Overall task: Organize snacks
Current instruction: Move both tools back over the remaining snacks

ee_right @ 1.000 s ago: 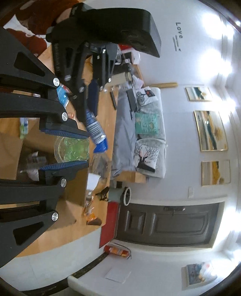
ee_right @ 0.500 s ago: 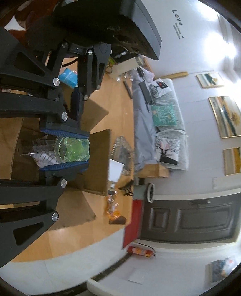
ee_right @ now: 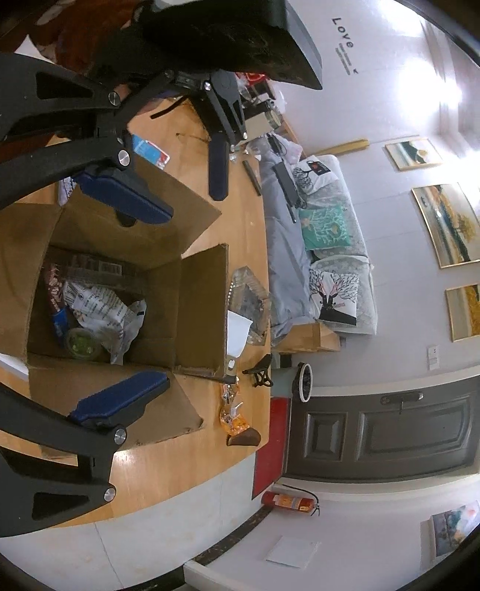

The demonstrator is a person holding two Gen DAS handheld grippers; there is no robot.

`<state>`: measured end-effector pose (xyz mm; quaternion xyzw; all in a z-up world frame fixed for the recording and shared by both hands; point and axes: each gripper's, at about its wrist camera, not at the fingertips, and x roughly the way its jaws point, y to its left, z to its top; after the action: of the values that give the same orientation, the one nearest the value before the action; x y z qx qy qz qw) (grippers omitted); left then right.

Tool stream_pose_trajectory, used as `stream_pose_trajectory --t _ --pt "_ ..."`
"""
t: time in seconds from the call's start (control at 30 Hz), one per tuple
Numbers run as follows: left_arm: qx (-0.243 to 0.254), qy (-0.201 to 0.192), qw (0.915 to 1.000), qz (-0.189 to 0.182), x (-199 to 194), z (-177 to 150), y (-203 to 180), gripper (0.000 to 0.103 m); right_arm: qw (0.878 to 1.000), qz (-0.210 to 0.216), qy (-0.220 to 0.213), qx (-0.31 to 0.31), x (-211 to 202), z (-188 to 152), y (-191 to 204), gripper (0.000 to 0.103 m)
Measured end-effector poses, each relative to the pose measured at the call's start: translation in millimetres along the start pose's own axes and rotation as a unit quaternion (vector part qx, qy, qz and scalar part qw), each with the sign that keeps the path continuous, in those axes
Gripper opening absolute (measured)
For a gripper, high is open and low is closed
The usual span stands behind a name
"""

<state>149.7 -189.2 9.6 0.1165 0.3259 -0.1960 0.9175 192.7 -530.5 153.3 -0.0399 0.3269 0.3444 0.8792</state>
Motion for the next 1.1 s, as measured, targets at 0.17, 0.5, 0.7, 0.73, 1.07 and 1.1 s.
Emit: stream_pose_trajectory --t 0.17,0.5,0.7,0.73,1.07,1.1 --pt "-0.011 -0.016 0.9995 0.024 -27 -9 12 0.096 1.0 0.001 -0.01 -0.014 -13 -3 17 0.088" --pt "-0.046 -0.043 0.9952 0.075 -102 -44 52 0.097 0.997 -0.01 -0.028 -0.077 -32 -11 96 0.103" --pt "-0.083 -0.038 0.9911 0.097 -132 -94 80 0.097 0.995 0.054 -0.023 -0.078 -27 -29 158 0.103" --pt "-0.087 -0.036 0.9904 0.101 -134 -104 84 0.097 0.995 0.06 -0.024 -0.08 -24 -33 166 0.103" --pt "-0.102 0.018 0.9907 0.088 -106 -206 101 0.096 0.999 0.037 0.01 -0.011 33 -109 200 0.091" --pt "-0.112 0.026 0.9907 0.072 -99 -216 105 0.094 0.999 0.029 0.018 -0.002 41 -118 200 0.09"
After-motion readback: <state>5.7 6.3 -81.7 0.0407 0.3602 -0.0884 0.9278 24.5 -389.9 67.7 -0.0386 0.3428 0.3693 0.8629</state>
